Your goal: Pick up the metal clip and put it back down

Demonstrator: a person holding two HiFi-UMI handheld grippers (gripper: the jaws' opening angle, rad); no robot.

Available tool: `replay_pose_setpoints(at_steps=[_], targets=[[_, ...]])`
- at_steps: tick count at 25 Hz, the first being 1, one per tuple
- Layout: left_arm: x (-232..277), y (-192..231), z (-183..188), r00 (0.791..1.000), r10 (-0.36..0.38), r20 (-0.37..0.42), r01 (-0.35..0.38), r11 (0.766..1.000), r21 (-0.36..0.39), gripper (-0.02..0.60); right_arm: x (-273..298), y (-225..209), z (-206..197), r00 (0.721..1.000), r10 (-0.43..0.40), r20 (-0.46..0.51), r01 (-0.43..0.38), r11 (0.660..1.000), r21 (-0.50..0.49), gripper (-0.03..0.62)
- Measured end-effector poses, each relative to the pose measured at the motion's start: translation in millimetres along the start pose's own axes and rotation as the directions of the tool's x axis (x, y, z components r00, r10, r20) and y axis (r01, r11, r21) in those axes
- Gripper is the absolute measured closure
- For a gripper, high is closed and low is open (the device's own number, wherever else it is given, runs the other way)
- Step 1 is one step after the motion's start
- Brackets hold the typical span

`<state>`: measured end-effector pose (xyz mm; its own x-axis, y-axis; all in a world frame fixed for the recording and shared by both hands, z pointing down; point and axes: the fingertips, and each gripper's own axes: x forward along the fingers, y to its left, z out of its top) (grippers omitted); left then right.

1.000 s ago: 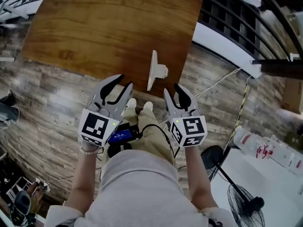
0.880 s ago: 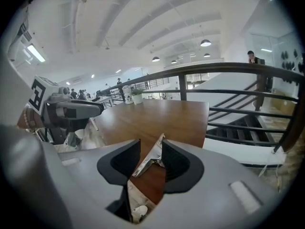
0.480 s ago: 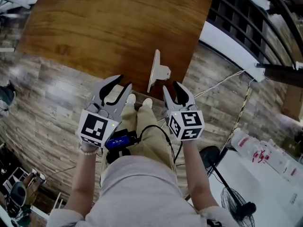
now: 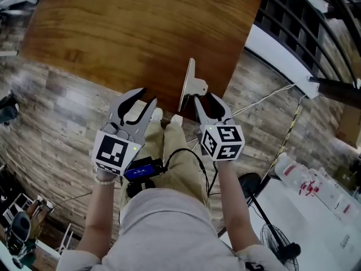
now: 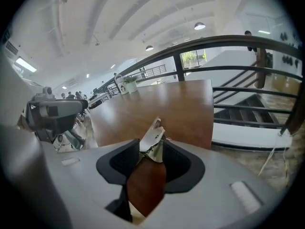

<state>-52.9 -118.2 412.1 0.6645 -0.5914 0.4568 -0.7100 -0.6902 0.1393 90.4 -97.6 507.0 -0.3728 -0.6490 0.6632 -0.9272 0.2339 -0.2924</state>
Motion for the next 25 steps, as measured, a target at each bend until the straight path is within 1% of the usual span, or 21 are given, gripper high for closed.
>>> replay_pose_setpoints(at_steps=[6, 16, 18, 22, 25], targets=[[4, 4, -4, 1.0, 0.005, -0.005, -0.005, 1.0, -0.009, 0.483, 11, 0, -1, 1.0, 0.019, -0.006, -0.019, 0.999, 0.028, 0.431], [7, 6, -10, 1.0, 0.004, -0.016, -0.005, 1.0, -0.014, 0.483, 20, -4, -1, 1.0, 0.022, -0.018, -0.02, 0.997, 0.078, 0.454], [8, 5, -10, 1.0, 0.002, -0.017, -0.003, 1.0, -0.016, 0.483, 20, -4, -2, 1.0, 0.028, -0.013, -0.027, 0.995, 0.1, 0.453], [9, 5, -7, 1.0, -0.012, -0.013, 0.012, 1.0, -0.006, 0.483, 20, -2, -1, 0.999, 0.051, 0.013, -0.052, 0.985, 0.164, 0.479], [9, 5, -9, 1.0, -0.009, -0.019, 0.009, 1.0, -0.01, 0.483, 19, 1, 2, 0.998, 0.059, 0.028, -0.062, 0.983, 0.174, 0.495]])
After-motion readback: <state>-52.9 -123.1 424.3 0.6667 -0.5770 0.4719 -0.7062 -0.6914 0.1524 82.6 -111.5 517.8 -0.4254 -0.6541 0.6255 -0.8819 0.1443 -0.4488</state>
